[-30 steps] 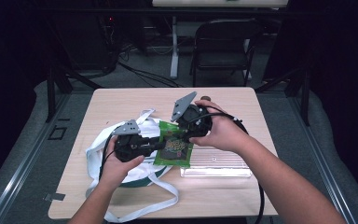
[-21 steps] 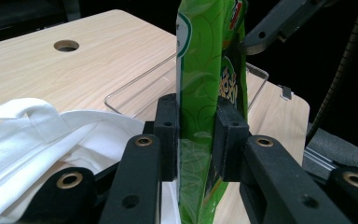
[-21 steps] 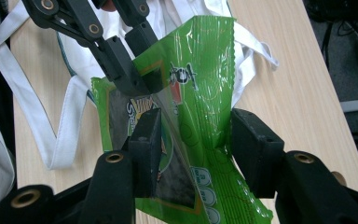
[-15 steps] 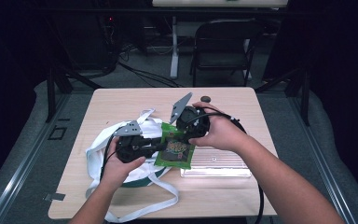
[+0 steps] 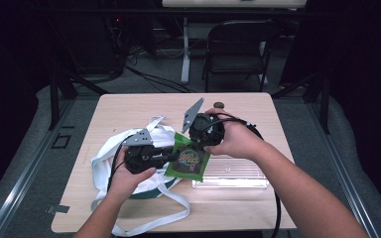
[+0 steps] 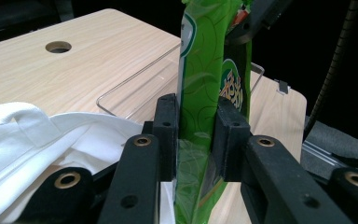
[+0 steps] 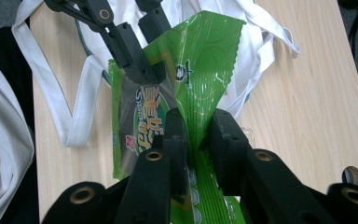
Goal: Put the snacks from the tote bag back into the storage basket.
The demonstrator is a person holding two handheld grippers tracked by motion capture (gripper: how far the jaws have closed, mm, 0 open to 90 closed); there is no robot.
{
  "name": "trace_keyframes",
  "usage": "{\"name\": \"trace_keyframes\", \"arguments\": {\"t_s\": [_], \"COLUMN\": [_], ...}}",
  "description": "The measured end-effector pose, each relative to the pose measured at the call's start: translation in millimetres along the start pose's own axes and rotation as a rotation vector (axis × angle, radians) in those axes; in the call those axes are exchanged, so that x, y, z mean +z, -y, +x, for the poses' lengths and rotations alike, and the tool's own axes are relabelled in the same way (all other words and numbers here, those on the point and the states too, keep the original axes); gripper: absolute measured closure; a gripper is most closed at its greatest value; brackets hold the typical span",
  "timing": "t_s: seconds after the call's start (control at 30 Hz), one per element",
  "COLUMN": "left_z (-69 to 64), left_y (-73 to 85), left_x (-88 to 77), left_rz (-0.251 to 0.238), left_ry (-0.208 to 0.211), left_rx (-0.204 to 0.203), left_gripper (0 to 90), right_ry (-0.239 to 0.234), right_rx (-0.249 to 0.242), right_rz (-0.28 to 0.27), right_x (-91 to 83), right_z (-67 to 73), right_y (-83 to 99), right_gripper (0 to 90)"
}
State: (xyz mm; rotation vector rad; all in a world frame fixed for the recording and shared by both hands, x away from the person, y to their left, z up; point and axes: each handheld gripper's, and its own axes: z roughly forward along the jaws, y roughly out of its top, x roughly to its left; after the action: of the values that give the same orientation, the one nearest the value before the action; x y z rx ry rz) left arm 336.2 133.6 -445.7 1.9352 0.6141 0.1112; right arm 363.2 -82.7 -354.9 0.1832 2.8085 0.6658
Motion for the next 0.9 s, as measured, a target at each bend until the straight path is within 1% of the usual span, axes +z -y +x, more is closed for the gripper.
{"name": "trace_keyframes", "arguments": {"t_s": [0.07,0.17,0.3,0.5,0.7,0.83,0.9], "left_z": [0.4,1.4,1.6,3.6,5.5,6.6,7.1], "left_y": [0.0,0.0,0.0,0.6,1.4,1.7,1.9], "left_x": [-0.4,-0.8,-0.9,-1.7,-2.6,-3.1,-3.2], "left_rz": [-0.005,-0.015,-0.019,-0.023,-0.026,-0.027,-0.024], "left_ry": [0.001,0.008,0.011,0.007,-0.007,-0.007,-0.009], "left_rx": [-0.003,-0.019,-0.024,-0.046,-0.049,-0.055,-0.055], "left_gripper": [72.7,70.3,68.3,64.4,62.6,62.6,62.6], "right_ry": [-0.005,-0.011,-0.009,0.006,0.025,0.034,0.039], "right_rx": [0.000,-0.001,-0.007,-0.015,-0.026,-0.023,-0.026], "right_rz": [-0.009,-0.012,-0.009,-0.003,0.013,0.007,0.018], "right_x": [-0.7,-1.8,-3.1,-6.2,-9.2,-9.7,-10.6], "right_z": [0.8,1.2,2.1,1.6,0.6,0.0,-0.3], "right_y": [0.4,1.1,1.3,1.1,1.3,2.8,3.1], "right_gripper": [78.3,78.6,78.7,78.7,78.6,78.6,78.6]}}
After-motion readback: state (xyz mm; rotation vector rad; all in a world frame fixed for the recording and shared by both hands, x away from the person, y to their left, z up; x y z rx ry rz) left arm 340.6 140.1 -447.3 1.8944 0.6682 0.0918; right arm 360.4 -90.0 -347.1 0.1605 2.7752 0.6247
